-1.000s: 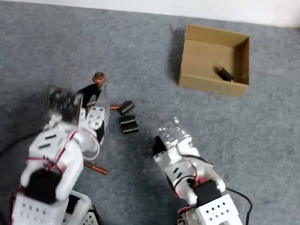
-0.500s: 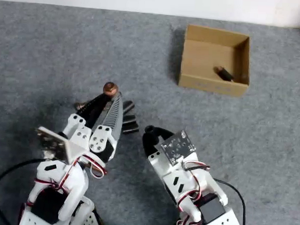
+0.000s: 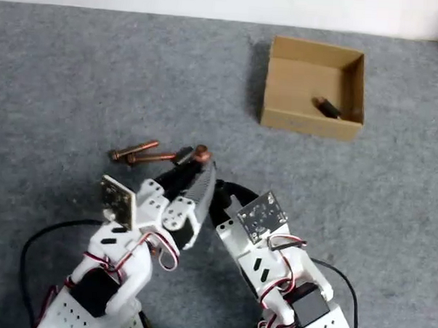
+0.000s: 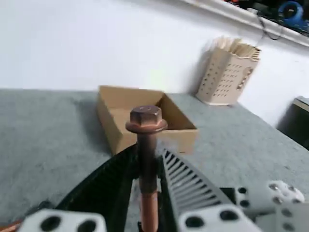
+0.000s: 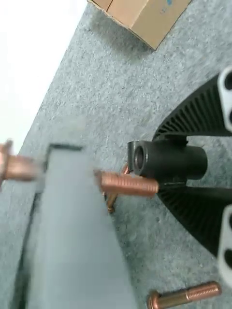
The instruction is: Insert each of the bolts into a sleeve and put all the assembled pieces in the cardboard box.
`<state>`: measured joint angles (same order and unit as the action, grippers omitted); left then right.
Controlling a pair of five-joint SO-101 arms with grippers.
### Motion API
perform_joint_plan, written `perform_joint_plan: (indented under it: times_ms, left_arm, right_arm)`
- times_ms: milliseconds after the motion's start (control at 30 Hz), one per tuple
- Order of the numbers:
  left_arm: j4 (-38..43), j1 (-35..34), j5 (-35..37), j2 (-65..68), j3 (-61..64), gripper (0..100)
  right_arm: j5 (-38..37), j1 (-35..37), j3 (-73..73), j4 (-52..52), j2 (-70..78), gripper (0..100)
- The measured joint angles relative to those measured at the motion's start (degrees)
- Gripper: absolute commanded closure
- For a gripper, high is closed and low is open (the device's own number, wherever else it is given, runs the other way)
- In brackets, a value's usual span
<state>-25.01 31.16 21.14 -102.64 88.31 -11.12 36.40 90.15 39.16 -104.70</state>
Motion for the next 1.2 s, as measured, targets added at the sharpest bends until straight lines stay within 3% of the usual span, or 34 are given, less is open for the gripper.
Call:
perform_joint_plan:
  times_ms: [333,967,1200]
  left_arm:
    - [15.4,-1.2,0.0,0.1,4.1,99]
    - [15.5,-1.5,0.4,0.1,7.5,99]
    - [15.5,-1.5,6.2,0.2,7.5,99]
  right_arm:
    - [0.0,0.0,0.0,0.0,0.0,99.4]
    - [0.0,0.0,0.0,1.4,0.0,99.4]
    - [0.0,0.0,0.0,1.6,0.0,99.4]
